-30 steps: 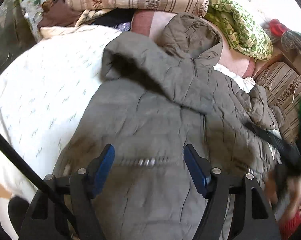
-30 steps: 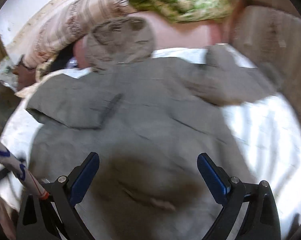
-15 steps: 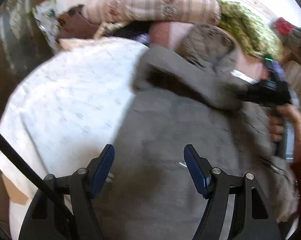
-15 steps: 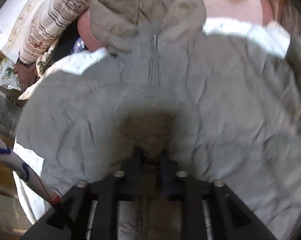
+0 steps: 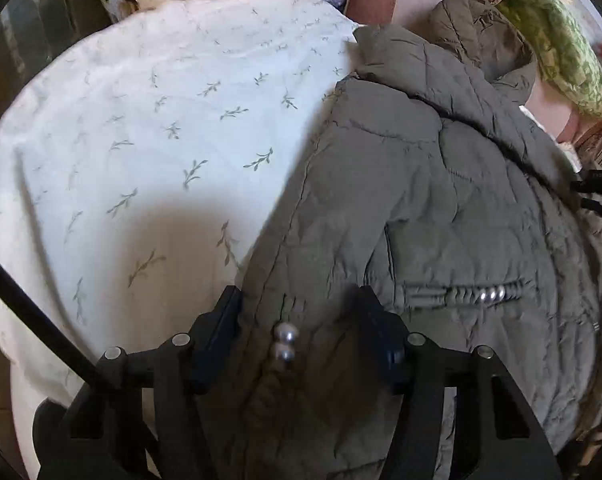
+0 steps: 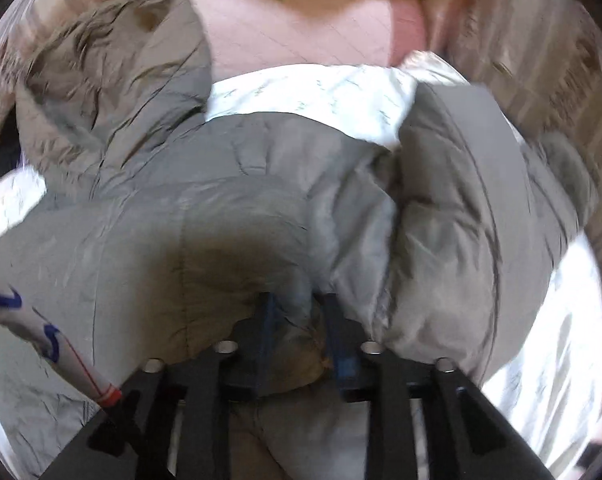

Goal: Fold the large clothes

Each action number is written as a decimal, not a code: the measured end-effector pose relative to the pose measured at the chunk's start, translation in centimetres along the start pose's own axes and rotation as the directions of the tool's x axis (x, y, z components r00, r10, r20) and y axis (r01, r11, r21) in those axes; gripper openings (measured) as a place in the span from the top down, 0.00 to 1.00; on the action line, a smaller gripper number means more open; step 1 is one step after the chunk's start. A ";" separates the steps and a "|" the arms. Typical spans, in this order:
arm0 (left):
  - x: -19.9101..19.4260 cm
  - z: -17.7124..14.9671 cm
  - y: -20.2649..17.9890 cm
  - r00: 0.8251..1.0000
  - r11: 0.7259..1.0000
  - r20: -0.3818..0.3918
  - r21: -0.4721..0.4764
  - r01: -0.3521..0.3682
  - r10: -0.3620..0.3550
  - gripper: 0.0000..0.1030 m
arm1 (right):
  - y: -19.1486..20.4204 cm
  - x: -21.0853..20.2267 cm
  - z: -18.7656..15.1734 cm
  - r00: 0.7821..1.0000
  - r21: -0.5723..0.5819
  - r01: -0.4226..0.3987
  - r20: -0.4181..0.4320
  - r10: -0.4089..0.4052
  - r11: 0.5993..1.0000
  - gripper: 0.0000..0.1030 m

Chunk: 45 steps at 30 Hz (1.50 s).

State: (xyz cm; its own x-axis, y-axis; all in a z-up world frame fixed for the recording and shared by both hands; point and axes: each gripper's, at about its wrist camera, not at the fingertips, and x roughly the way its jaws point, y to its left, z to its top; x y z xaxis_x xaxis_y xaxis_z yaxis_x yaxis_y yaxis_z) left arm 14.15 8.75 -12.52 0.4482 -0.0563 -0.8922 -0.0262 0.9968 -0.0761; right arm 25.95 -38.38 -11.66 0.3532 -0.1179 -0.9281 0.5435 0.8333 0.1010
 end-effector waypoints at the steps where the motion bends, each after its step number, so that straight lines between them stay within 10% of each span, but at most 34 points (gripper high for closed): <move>1: -0.5 -0.4 -0.5 0.999 0.999 0.012 0.031 -0.031 0.031 0.43 | -0.5 -0.4 -0.5 1.000 0.012 -0.020 0.002 0.020 1.000 0.59; 11: -9.7 -1.1 -4.0 0.974 0.996 0.225 0.074 -0.048 0.030 0.40 | -7.6 -10.4 -6.2 0.979 -0.060 -0.008 0.202 0.021 0.998 0.38; 18: -11.4 -0.9 -11.1 0.980 0.985 0.189 0.173 0.023 -0.056 0.40 | -16.7 -13.7 -8.5 0.975 0.038 0.007 0.220 -0.015 0.999 0.28; 23: -12.9 -1.2 -16.1 0.974 0.965 0.218 0.263 -0.002 -0.057 0.40 | -21.4 -12.4 -9.4 0.986 0.110 0.013 0.165 -0.031 0.994 0.28; 29: -13.2 -2.2 -20.3 0.977 0.945 0.200 0.326 0.011 -0.081 0.40 | -24.3 -10.8 -10.3 0.991 0.170 -0.042 0.136 0.019 0.985 0.55; 45: -11.0 -2.2 -20.8 0.989 0.952 0.148 0.300 -0.064 0.020 0.40 | -32.8 -5.9 -6.9 0.969 0.323 -0.040 0.242 -0.041 0.946 0.38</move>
State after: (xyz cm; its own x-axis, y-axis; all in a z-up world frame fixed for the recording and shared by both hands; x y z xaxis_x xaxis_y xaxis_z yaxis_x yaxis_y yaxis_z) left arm 7.81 -11.46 -2.05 0.5751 -0.0274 -0.8176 0.2143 0.9696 0.1183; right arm 0.74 -61.29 -11.95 0.5040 -0.2793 -0.8173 0.7457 0.6182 0.2486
